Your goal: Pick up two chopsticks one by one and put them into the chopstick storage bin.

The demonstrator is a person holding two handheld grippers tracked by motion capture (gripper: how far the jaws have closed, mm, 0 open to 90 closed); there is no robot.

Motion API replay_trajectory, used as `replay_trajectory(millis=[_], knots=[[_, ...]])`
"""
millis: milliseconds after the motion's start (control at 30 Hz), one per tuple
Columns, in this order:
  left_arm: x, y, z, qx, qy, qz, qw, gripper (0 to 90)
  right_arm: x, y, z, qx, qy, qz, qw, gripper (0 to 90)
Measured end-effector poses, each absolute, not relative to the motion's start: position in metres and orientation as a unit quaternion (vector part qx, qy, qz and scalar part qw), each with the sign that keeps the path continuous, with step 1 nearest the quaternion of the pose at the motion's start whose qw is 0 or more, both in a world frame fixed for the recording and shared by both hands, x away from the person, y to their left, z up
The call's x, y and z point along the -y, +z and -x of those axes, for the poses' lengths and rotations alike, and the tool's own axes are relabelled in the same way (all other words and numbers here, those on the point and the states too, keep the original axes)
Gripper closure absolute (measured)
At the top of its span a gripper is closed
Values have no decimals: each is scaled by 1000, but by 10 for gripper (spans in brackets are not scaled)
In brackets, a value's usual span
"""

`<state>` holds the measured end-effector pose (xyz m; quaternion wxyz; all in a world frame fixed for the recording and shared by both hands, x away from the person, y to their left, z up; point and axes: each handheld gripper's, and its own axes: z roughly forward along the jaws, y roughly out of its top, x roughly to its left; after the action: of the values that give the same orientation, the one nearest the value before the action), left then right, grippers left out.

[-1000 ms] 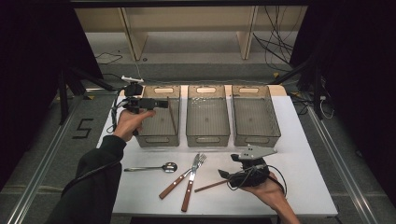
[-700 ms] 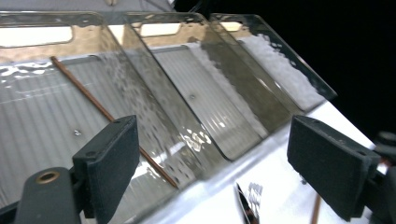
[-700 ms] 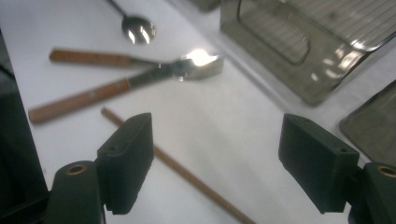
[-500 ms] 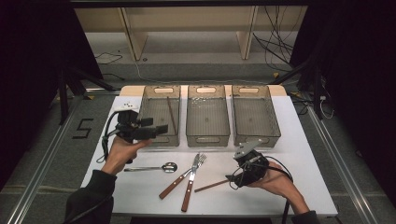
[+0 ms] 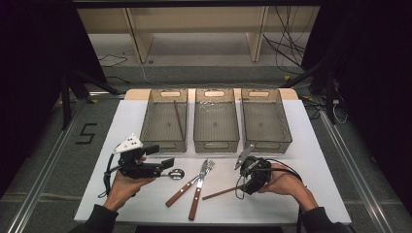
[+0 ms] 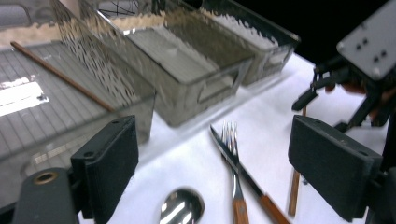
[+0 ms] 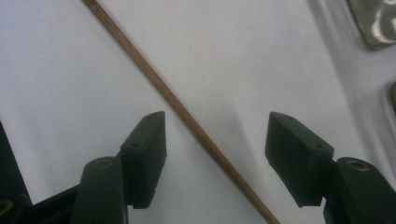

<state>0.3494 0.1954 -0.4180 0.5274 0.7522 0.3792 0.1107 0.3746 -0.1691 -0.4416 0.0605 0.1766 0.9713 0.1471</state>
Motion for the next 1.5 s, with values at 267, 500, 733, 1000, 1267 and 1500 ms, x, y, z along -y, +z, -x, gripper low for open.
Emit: replay_trajectory(millis=[267, 500, 733, 1000, 1267, 1500], knots=[[-201, -433, -334, -381, 123, -749, 528, 157, 163, -450, -379, -978, 120, -167, 43, 470], [-197, -440, -326, -377, 119, -757, 519, 157, 158, -452, -383, -985, 89, -140, 39, 563], [-199, -442, -326, -382, 115, -752, 524, 156, 154, -455, -382, -989, 75, -126, 28, 633], [-198, -442, -326, -381, 116, -756, 520, 157, 148, -455, -377, -993, 52, -104, 28, 734], [-198, -442, -326, -380, 114, -756, 521, 157, 143, -455, -371, -996, 31, -82, 27, 838], [-198, -442, -326, -380, 113, -756, 520, 157, 144, -454, -369, -997, 28, -71, 28, 853]])
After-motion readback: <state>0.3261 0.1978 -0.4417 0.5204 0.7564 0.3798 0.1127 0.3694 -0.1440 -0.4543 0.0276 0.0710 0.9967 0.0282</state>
